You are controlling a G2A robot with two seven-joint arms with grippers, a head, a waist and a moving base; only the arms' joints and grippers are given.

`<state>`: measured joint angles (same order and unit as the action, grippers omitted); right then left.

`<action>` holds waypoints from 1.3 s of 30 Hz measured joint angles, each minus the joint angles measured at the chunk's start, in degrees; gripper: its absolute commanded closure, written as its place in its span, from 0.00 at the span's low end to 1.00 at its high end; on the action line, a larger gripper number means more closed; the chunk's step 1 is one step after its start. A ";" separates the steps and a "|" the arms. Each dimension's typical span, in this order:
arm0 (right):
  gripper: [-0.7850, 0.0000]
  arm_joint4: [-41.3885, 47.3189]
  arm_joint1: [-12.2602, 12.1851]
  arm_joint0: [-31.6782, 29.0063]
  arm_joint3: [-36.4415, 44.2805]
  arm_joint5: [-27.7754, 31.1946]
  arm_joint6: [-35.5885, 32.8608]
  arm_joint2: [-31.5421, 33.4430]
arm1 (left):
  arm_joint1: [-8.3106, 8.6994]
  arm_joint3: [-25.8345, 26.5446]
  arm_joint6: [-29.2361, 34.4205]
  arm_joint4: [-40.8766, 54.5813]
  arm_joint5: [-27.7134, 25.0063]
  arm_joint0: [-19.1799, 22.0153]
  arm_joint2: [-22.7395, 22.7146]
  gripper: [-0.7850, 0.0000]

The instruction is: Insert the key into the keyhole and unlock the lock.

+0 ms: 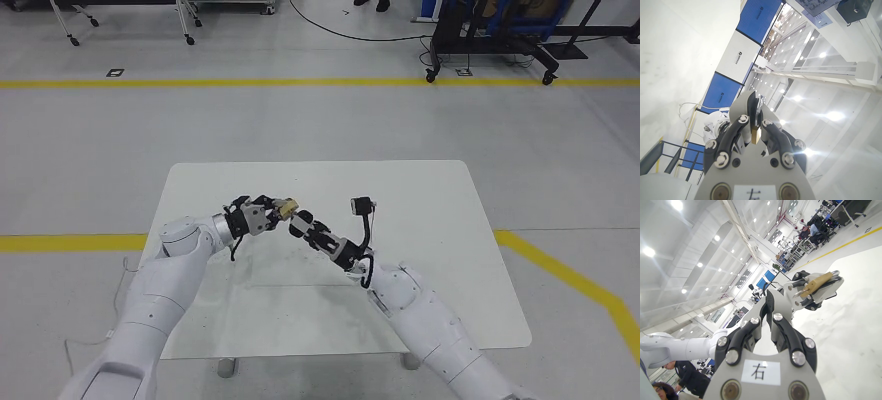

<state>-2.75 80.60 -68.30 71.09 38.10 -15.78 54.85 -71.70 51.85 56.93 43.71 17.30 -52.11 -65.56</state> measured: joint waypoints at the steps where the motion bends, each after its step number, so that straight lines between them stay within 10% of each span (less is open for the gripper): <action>1: 1.00 0.18 0.08 0.25 -0.59 -0.13 0.09 -0.09 | -0.01 -0.14 0.13 -0.04 -0.06 0.10 0.07 1.00; 20: 1.00 -3.96 -0.67 -2.96 3.06 1.92 1.25 2.61 | 0.30 3.23 -3.70 -4.80 -10.78 -1.53 -0.33 1.00; 39: 1.00 -4.73 -0.17 -1.49 1.17 -1.03 1.72 1.62 | 0.65 4.58 4.42 -5.09 -9.88 -2.11 0.37 1.00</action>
<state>-7.48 80.43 -69.80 72.26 37.07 -14.07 56.47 -71.05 56.42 61.34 38.62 7.43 -54.21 -65.19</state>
